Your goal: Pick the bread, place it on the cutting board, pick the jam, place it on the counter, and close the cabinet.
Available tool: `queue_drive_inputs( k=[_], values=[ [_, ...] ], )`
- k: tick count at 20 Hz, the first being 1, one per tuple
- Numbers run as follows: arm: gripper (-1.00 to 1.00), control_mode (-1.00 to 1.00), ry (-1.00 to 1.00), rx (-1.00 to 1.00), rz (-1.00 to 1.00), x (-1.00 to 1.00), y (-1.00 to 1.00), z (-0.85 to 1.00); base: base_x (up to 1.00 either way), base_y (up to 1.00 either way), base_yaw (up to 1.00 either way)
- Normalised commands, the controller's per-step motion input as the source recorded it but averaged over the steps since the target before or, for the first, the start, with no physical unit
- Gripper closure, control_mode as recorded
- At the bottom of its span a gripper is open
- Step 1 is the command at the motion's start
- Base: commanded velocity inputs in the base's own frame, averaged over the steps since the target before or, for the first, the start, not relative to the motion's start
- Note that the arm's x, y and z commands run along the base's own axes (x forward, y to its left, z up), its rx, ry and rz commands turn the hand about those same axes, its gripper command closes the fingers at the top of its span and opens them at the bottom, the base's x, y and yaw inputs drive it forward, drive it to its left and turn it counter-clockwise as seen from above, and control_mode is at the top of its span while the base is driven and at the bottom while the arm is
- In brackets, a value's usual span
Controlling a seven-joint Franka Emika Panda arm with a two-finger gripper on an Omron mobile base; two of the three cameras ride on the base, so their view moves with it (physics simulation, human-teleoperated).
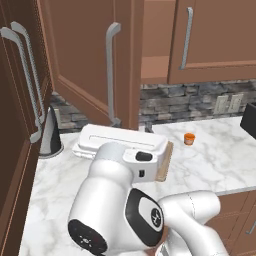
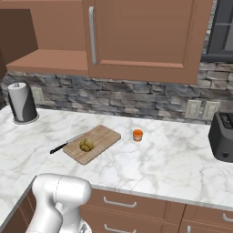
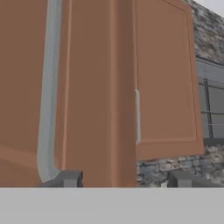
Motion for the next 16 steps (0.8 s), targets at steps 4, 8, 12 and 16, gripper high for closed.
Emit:
queue_drive_inputs(
  k=[4, 8, 12, 16],
  values=[
    [-1.0, -1.0, -0.04, 0.0, -0.05, 0.32, -0.1, 0.0, 0.0, 0.0, 0.0],
    [-1.0, -1.0, -0.03, 0.0, -0.04, 0.38, -0.06, 0.0, 0.0, 0.0, 0.0],
    [-1.0, -1.0, -0.02, 0.0, -0.04, 0.43, -0.02, -0.01, 0.0, 0.0, 0.0],
    [-1.0, -1.0, -0.02, 0.0, -0.04, 0.45, -0.01, -0.02, 0.0, 0.0, 0.0]
  ],
)
